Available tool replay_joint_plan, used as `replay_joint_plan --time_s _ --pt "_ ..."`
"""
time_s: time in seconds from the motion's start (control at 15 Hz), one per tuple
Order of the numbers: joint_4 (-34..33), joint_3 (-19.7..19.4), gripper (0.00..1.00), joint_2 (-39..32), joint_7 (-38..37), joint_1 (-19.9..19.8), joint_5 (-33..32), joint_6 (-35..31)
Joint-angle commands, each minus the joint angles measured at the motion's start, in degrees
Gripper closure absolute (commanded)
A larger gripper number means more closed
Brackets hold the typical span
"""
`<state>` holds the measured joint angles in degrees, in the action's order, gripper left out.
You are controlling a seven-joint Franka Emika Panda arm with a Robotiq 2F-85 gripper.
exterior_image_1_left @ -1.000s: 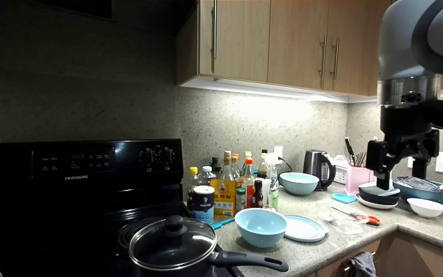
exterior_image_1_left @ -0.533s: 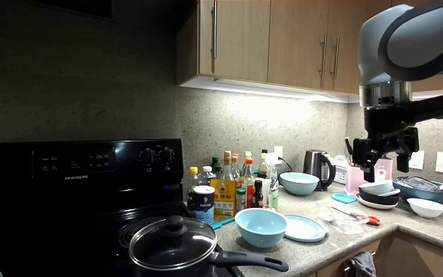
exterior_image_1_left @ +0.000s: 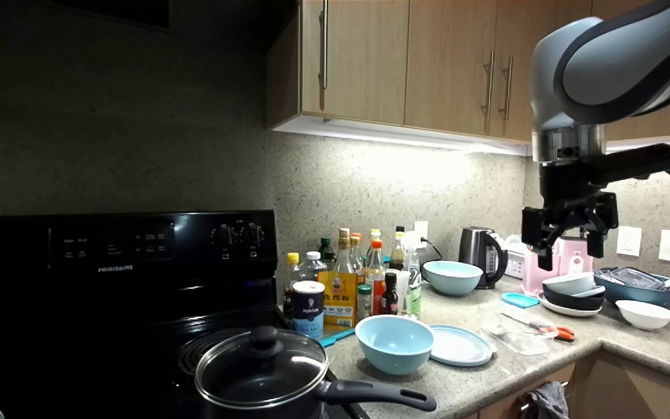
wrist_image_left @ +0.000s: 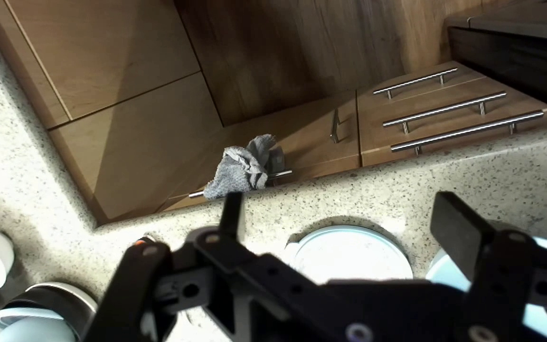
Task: Move the glass bowl to the right and the clear bowl to the left
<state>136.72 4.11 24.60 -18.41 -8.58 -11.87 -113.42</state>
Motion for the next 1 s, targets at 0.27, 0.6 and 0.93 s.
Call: replay_joint_plan --time_s 0.27,0.6,0.93 --pt "-18.8 -4.8 0.0 -23.6 -0.5 0.7 0.0 2.2" --pt "-21.0 -6.9 0.0 -27.7 0.1 1.9 0.5 1.5" --pt "-23.6 -7.2 0.0 -30.2 0.3 2.0 1.0 2.7"
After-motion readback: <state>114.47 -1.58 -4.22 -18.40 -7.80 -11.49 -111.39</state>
